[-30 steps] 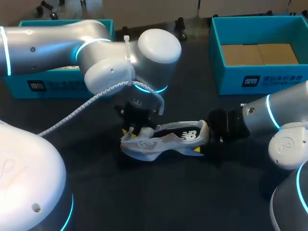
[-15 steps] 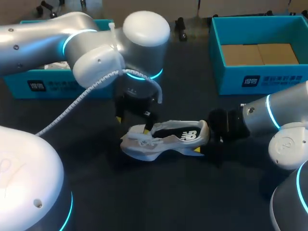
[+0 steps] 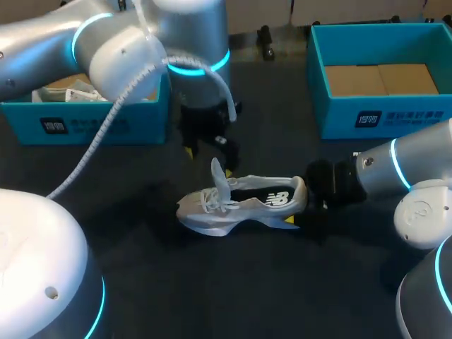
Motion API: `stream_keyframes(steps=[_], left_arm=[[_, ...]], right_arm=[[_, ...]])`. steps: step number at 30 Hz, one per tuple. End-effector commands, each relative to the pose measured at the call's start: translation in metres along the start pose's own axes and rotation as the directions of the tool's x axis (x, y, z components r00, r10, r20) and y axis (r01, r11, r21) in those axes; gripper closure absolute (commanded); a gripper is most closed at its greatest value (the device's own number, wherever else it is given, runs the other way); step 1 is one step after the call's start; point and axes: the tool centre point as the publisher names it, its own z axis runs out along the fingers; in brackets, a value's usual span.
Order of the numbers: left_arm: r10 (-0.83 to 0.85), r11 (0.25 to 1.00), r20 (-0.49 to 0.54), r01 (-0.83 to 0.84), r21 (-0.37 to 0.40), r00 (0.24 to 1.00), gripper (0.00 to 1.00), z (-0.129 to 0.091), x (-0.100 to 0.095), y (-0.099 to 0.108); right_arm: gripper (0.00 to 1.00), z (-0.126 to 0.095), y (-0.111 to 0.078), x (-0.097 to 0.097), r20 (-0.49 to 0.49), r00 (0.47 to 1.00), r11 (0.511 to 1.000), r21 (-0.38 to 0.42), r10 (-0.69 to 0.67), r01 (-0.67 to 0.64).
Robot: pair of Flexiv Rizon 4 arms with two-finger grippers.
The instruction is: Take the shoe out of the shoebox, open the shoe tongue, remove and reinsert the insole, then place the shoe into the shoebox
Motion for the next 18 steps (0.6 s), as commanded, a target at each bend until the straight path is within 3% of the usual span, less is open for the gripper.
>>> stream_keyframes(steps=[1, 10, 15, 18], left_arm=[[0.175, 0.983, -0.031, -0.176, -0.042, 0.984, 0.00, -0.021, 0.002, -0.005], [0.564, 0.821, -0.052, -0.567, -0.069, 0.824, 0.00, -0.043, 0.023, -0.003], [0.671, 0.739, -0.031, -0.672, -0.057, 0.741, 0.00, -0.045, 0.035, -0.002], [0.671, 0.739, -0.031, -0.672, -0.057, 0.741, 0.00, -0.045, 0.035, -0.002]], right_arm=[[1.00, 0.003, 0.001, 0.001, 0.003, 1.000, 1.000, 0.007, 0.001, -0.001], [1.00, 0.003, 0.001, 0.001, 0.003, 1.000, 1.000, 0.007, 0.001, -0.001], [1.00, 0.003, 0.001, 0.001, 0.003, 1.000, 1.000, 0.007, 0.001, -0.001], [1.00, 0.003, 0.001, 0.001, 0.003, 1.000, 1.000, 0.007, 0.001, -0.001]])
